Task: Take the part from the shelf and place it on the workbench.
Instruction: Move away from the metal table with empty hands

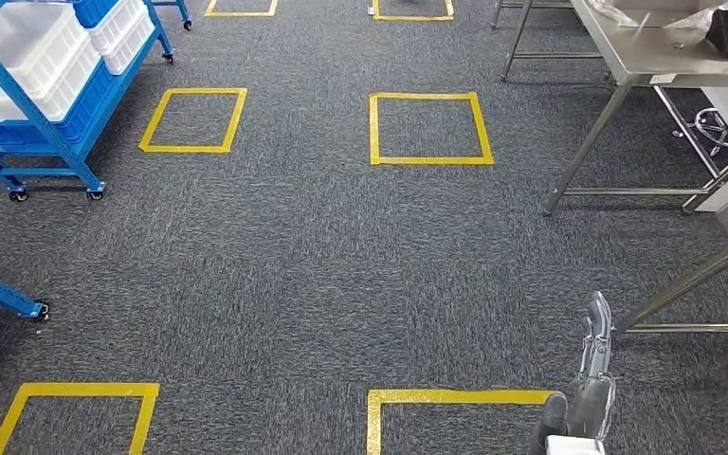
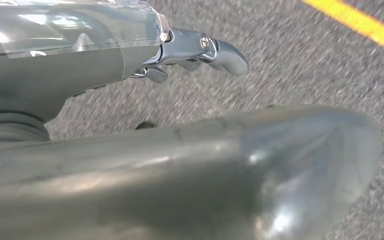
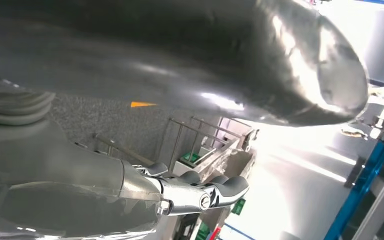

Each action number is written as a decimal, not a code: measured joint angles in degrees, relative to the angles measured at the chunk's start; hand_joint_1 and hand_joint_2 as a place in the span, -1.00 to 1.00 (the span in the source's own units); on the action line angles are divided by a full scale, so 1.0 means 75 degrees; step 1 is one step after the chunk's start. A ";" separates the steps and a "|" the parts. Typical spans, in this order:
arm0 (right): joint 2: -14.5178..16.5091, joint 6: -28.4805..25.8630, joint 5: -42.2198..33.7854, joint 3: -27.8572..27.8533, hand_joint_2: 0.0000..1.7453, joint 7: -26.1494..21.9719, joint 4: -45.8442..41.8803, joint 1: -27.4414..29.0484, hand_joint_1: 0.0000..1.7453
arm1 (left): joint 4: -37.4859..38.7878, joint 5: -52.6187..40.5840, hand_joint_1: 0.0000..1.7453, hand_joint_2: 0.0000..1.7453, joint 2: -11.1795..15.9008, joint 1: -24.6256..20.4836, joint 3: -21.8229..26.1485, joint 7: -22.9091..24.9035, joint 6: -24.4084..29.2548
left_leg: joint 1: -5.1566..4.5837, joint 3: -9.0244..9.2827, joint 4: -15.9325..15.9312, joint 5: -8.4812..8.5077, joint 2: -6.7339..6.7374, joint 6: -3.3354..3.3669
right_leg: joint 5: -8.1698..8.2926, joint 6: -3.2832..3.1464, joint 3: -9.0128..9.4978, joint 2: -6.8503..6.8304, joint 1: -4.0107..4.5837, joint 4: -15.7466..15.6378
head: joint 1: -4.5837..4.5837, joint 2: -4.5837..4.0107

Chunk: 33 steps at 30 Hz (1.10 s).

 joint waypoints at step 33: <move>0.0007 0.0466 0.1876 -0.0487 -1.00 -0.0113 0.0377 0.0487 -1.00 | 0.0082 -0.1431 -1.00 -1.00 0.0404 0.0377 -0.0759 0.0425 0.0311 | 0.0131 -0.0061 0.0051 0.0019 -0.0098 0.0011 | -0.0243 0.0140 -0.0049 0.0209 -0.0088 0.0250 | 0.0053 0.0001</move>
